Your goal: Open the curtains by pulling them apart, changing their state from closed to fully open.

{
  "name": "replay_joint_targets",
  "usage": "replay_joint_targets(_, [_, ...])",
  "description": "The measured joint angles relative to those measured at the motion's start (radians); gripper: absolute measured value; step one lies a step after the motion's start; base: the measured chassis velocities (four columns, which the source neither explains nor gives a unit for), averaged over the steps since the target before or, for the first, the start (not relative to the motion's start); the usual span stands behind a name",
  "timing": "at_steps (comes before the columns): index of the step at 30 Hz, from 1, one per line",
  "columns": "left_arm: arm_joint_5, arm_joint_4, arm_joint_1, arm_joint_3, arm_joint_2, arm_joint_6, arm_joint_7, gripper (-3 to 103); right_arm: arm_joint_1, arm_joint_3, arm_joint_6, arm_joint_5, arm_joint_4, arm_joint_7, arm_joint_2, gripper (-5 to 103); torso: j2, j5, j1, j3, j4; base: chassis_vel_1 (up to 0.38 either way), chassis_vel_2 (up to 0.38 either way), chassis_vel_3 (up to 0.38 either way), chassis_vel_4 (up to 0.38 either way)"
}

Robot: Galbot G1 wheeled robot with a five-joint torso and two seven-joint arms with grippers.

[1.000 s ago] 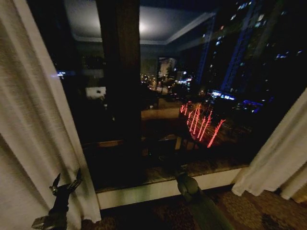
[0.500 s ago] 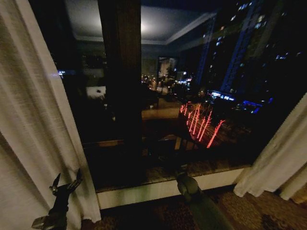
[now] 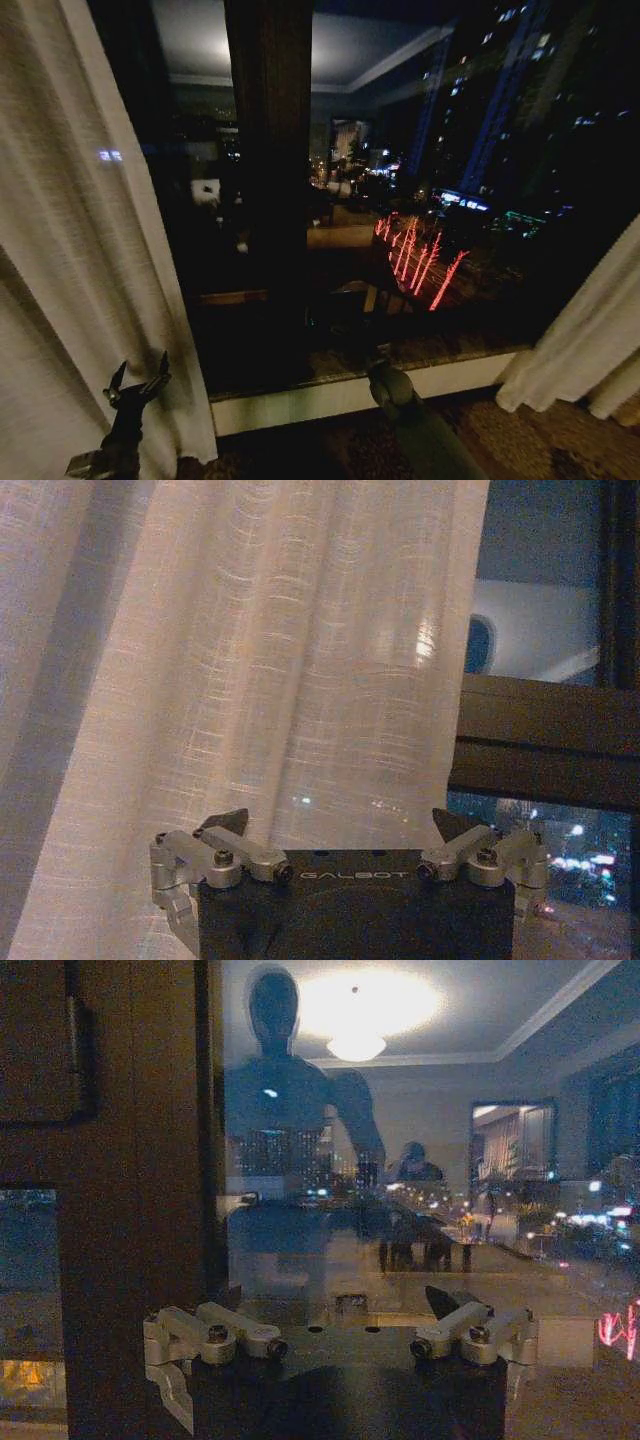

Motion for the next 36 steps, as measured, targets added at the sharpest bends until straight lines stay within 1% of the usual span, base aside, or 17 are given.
replay_joint_targets(36, [0.0,0.0,0.0,0.0,0.0,0.0,0.0,100,0.0,0.0,0.0,0.0,0.0,0.0,0.0,100,0.0,-0.0001,0.0,0.0,0.0,0.0,0.0,0.0,0.0])
